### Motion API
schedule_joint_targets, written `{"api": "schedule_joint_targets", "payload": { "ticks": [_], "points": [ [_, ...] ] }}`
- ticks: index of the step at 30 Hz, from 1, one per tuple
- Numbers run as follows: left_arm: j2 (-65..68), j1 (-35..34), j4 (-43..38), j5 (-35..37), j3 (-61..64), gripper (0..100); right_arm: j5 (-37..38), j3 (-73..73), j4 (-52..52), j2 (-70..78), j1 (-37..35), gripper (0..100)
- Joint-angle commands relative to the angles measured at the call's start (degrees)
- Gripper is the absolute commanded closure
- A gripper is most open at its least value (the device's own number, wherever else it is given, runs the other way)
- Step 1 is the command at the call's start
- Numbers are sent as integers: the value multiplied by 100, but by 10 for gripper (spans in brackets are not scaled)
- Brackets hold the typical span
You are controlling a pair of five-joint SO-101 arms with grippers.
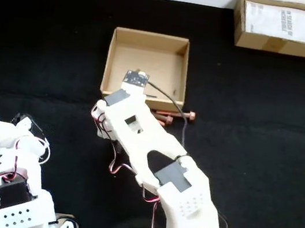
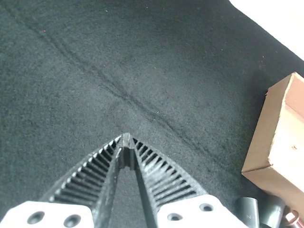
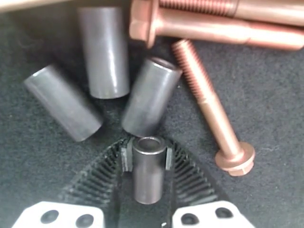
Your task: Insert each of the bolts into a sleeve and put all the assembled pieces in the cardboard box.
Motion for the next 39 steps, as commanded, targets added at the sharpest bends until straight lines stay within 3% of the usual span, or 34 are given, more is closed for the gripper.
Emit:
{"api": "schedule_joint_targets", "payload": {
  "ticks": [1, 9, 11, 20, 24, 29, 35, 39],
  "points": [
    [-4, -22, -70, 26, 92, 990, 246, -796, 602, -48, 4, 991],
    [31, 136, -62, 0, 92, 989, 255, -3582, 2246, -40, 716, 991],
    [31, 259, 18, -290, 92, 989, 255, -4145, 2571, -40, 945, 991],
    [40, 734, 607, -985, 92, 989, 791, -4338, 2571, -927, 2721, 991],
    [40, 998, 923, -1037, 92, 989, 809, -3890, 2571, -1341, 3855, 991],
    [40, 1604, 1415, -1741, 66, 990, 1037, -2448, 2563, -2097, 5262, 991],
    [48, 2782, 2312, -2295, -374, 990, 1644, -725, 2343, -2949, 6782, 991],
    [347, 3345, 2629, -3279, -637, 991, 2127, 277, 1648, -3600, 7793, 991]
  ]
}}
